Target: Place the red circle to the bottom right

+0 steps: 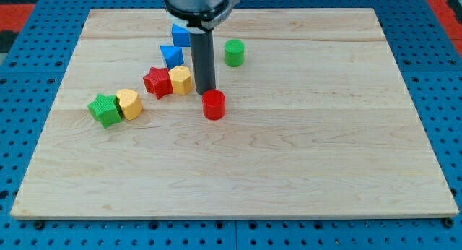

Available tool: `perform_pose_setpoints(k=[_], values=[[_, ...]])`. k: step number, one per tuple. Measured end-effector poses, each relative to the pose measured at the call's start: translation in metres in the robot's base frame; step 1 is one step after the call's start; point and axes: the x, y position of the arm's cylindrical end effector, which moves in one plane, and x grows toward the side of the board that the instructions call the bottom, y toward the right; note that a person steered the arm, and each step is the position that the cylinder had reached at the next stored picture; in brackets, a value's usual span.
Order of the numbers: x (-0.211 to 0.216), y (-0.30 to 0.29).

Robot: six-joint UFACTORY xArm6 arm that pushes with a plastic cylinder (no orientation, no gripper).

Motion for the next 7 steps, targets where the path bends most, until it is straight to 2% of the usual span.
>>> perform_pose_setpoints(k=[2, 3, 4, 5, 7], values=[[0.033, 0.022], [0.050, 0.000], [0.085, 0.032], [0.086, 0.083], [0.069, 0.110]])
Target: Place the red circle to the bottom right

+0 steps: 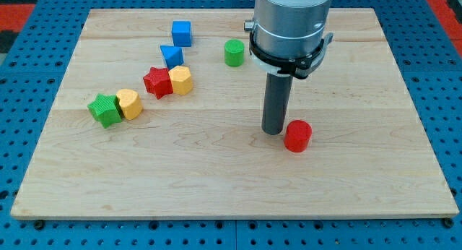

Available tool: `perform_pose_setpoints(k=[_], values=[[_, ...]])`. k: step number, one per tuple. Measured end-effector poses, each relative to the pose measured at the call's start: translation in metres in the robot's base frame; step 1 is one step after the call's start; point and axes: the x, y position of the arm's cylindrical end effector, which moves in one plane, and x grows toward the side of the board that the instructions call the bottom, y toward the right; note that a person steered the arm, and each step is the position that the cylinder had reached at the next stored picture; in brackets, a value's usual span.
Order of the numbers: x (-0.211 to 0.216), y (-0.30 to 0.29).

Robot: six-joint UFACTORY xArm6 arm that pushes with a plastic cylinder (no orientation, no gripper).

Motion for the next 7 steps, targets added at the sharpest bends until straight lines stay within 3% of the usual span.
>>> perform_pose_setpoints(k=[1, 2, 3, 7], values=[[0.034, 0.046], [0.041, 0.079], [0.034, 0.073], [-0.118, -0.044]])
